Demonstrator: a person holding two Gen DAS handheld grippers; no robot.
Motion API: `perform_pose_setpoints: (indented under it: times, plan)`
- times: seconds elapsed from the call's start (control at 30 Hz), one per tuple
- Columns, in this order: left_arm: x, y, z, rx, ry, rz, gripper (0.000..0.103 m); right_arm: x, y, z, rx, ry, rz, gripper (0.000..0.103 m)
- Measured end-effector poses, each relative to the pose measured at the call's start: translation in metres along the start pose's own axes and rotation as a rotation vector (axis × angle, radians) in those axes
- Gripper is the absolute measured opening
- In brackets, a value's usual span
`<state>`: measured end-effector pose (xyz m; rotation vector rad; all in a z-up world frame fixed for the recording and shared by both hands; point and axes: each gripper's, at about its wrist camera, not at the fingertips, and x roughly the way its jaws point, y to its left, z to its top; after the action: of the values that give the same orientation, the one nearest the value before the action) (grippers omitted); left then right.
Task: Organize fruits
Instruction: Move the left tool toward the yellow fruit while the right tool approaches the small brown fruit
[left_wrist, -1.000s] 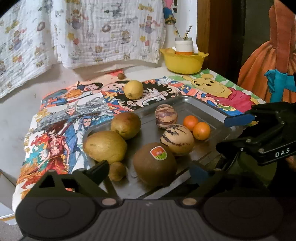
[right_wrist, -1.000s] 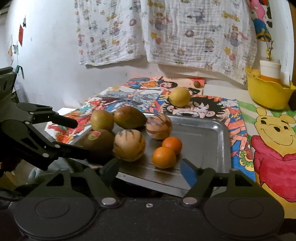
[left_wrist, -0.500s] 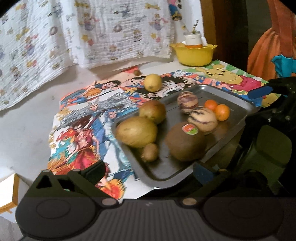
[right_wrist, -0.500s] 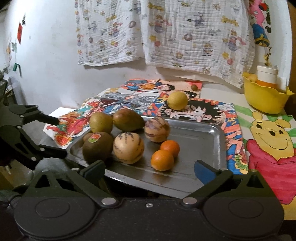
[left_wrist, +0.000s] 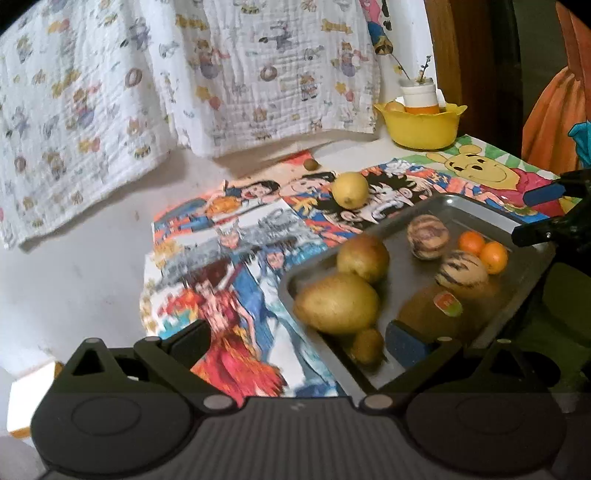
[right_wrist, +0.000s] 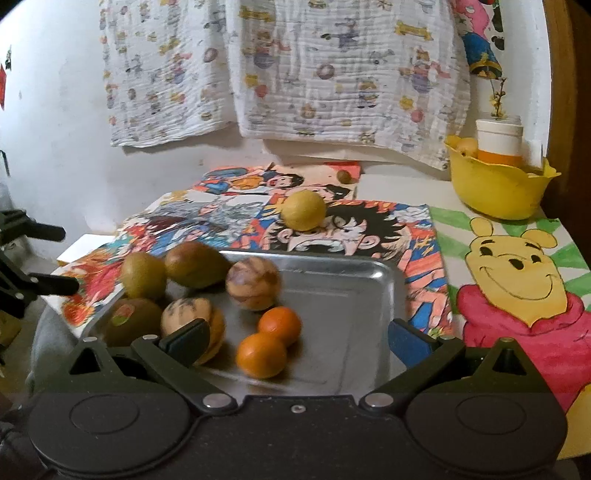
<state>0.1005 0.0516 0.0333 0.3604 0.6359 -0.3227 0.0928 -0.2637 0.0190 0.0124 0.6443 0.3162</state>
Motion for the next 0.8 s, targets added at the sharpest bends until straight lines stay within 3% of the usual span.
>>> perform_pose_setpoints:
  times: [0.37,0.8]
  plan:
    - [0.042,0.029,0.045,-0.015,-0.006,0.033,0.103,0.033,-0.019,0.034,-0.015,-0.013,-0.016,0.102]
    - [0.123,0.038,0.091,-0.031,0.034,-0.071,0.103,0.089,-0.035,0.069,-0.04,0.015,-0.021,0.102]
